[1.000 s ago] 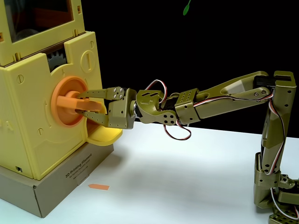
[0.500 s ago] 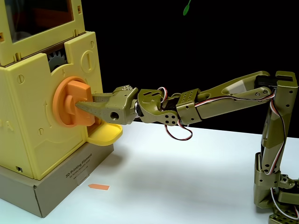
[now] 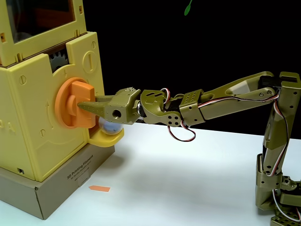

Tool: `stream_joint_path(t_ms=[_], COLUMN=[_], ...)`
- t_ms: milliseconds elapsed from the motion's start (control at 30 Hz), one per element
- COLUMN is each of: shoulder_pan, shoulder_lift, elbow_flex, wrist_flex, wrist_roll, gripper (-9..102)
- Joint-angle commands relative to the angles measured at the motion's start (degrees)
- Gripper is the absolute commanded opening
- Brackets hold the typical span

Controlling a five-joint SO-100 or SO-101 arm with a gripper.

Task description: Turn the button of vending machine.

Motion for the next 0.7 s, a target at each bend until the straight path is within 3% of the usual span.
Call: stream_joint_path(t_ms=[0,367,667], shoulder_pan=[-0.1,-0.5,-1.8], shoulder_lift=[4.6,4.5,5.0], elbow_flex=[0.0,0.0,0.9], wrist_flex=[-0.7,-0.4,-1.8], wrist_roll=[0.0,-1.1,-4.7], gripper=[-1,2,26])
